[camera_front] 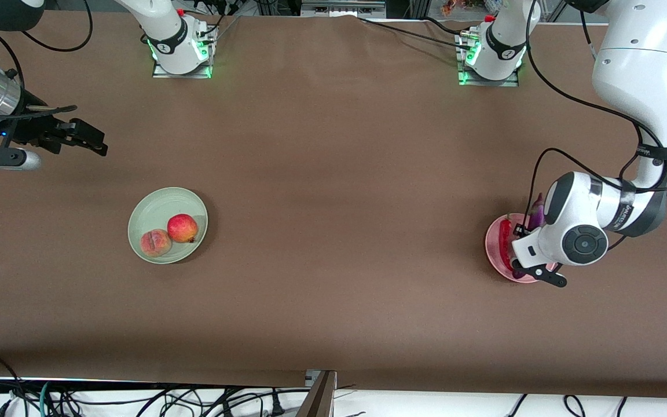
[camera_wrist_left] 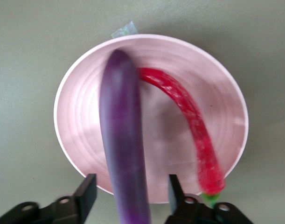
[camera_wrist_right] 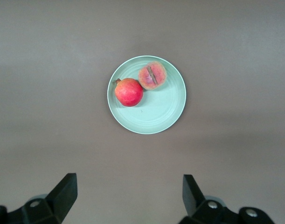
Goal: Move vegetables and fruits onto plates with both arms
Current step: 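Lower the eggplant onto the pink plate with the left gripper, then open the left gripper and lift it away from the pink plate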
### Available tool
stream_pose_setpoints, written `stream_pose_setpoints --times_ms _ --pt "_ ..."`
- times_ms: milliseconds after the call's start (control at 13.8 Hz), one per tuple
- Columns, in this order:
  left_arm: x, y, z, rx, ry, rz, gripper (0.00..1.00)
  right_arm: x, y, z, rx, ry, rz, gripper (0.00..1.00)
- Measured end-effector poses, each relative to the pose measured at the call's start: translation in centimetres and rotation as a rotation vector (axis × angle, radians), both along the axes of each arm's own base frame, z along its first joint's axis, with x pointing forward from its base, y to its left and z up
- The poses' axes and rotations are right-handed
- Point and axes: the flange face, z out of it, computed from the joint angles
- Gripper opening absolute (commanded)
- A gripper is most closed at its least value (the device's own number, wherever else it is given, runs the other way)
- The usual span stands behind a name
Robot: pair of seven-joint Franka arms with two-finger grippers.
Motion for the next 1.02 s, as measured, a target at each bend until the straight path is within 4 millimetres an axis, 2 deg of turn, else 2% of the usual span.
stream_pose_setpoints --times_ms 218,363,508,799,1017 --pt "0.4 -0.7 1.2 -0.009 -0.022 -0.008 1.0 -0.2 -0.2 0.9 -0.003 -0.009 -0.001 1.0" --pt "0.7 -2.2 4.1 -0.048 -0.058 0.001 1.0 -0.4 -0.4 1.2 -0.021 -0.009 0.002 1.0" --pt "0.5 -3.3 9.1 -0.109 -0.077 0.046 1.0 -0.4 -0.6 1.1 -0.04 -0.006 0.004 1.0" --pt "-1.0 -3.1 22.3 -0.137 -0.125 0.101 1.0 -0.5 -0.6 1.1 -0.045 -0.002 0.009 1.0" --pt "-3.7 -2.9 30.7 -0.138 -0.163 0.119 1.0 -0.5 -0.6 1.1 -0.045 -0.001 0.012 1.0"
